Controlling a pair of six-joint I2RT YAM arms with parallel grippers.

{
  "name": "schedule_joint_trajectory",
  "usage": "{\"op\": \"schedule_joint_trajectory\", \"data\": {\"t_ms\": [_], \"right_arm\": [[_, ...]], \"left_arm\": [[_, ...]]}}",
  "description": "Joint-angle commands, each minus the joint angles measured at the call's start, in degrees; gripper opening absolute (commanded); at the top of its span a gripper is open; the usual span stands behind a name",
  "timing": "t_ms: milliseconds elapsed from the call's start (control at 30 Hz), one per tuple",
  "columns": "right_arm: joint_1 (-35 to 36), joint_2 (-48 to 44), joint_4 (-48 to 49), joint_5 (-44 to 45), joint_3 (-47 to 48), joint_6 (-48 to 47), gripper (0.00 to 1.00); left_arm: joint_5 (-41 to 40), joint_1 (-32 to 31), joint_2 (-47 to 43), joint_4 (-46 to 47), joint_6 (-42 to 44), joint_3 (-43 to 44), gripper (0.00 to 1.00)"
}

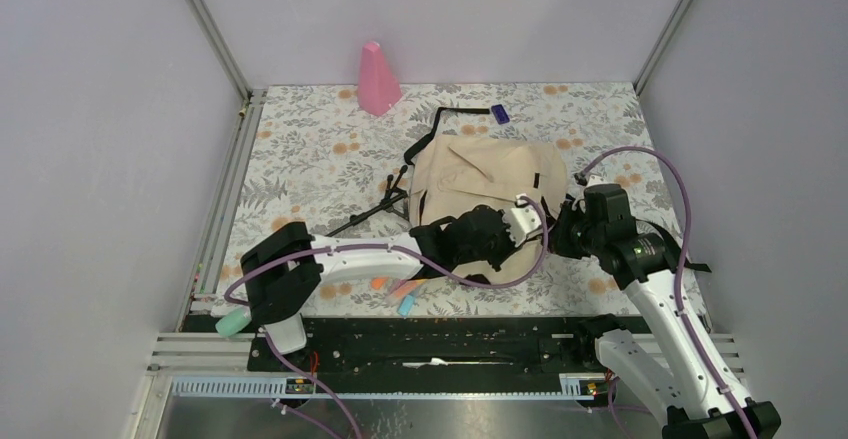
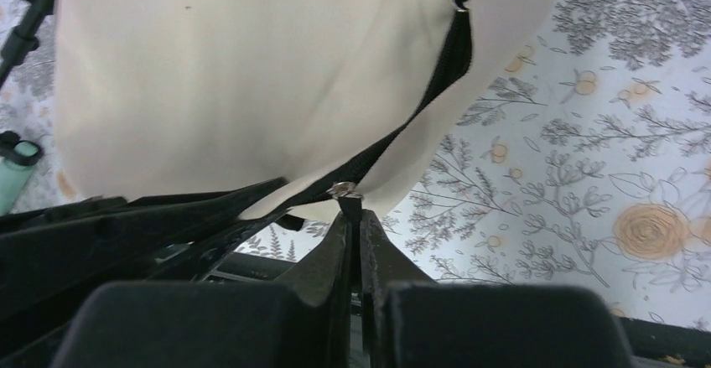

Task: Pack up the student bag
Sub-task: Zip the student bag at the center of the board.

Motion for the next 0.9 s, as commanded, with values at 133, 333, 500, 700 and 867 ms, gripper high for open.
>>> {"op": "schedule_joint_trajectory", "data": {"t_ms": [133, 333, 500, 700, 867], "right_arm": [[-1.71, 6.29, -3.18, 7.64, 0.55, -1.03, 0.00], [-4.87, 8.68, -2.69, 10.59, 3.48, -2.94, 0.00], [-7.72, 12.90, -2.61, 14.21, 6.13, -5.70, 0.00], [-10.07, 20.46, -2.19, 19.86, 9.48, -8.60, 0.00], [-10.95, 25.71, -1.73, 22.15, 12.75, -10.35, 0.00]], "left_arm": [[-4.62, -1.84, -4.55, 7.88, -2.46, -6.91, 0.00], [-7.51, -2.69, -5.46, 7.54, -3.06, -10.25, 0.00], [-8.09, -3.63, -5.66, 7.58, -2.97, -11.99, 0.00], [-9.48, -4.66, -6.03, 7.95, -3.94, -13.26, 0.00], [-9.69, -5.64, -6.33, 9.19, -4.56, -14.27, 0.00]]}}
